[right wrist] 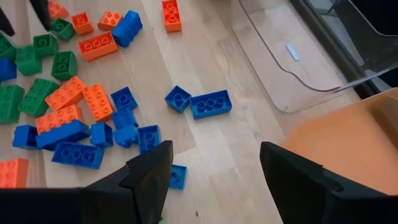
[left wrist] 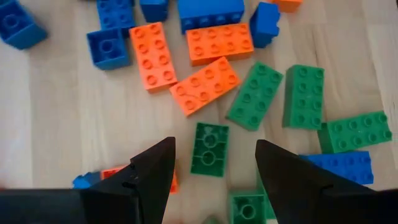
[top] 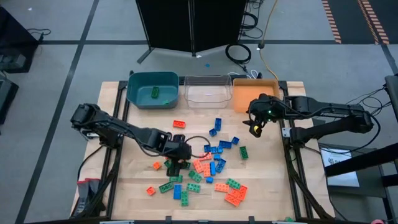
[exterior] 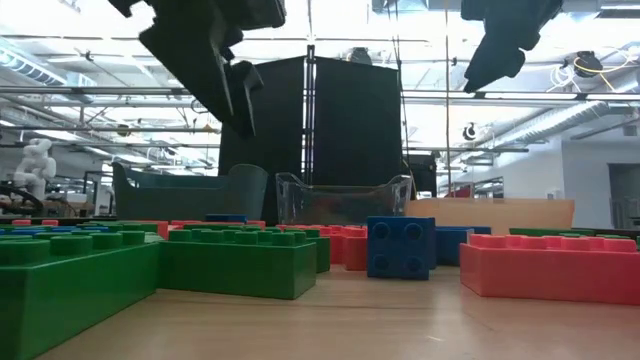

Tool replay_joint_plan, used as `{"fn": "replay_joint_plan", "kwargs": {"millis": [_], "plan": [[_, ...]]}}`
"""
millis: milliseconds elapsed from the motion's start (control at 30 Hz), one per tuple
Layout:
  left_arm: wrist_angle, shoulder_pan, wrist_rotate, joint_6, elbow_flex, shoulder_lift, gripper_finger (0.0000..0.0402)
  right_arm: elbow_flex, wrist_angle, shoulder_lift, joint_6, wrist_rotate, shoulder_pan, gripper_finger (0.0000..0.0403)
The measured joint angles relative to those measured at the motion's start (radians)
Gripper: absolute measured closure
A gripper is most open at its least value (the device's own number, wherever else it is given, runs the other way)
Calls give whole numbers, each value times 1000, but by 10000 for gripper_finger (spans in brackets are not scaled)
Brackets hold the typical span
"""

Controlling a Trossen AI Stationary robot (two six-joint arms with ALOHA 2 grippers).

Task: Sort blocks
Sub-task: Put the green game piece into the blue bin

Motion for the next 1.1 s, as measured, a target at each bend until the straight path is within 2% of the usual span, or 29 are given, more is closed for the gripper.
{"fn": "replay_joint_plan", "kwargs": {"millis": [333, 867, 967, 1100], "plan": [[53, -15, 10, -24, 0, 124, 174, 0, -10, 25, -44, -4, 0, 163], [88, -12, 93, -26, 4, 289, 176, 0, -23, 24, -45, -4, 0, 163], [88, -12, 92, -26, 5, 291, 193, 0, -24, 24, -45, -4, 0, 163], [81, -11, 96, -36, 4, 292, 240, 0, -26, 24, -46, -4, 0, 163]]}}
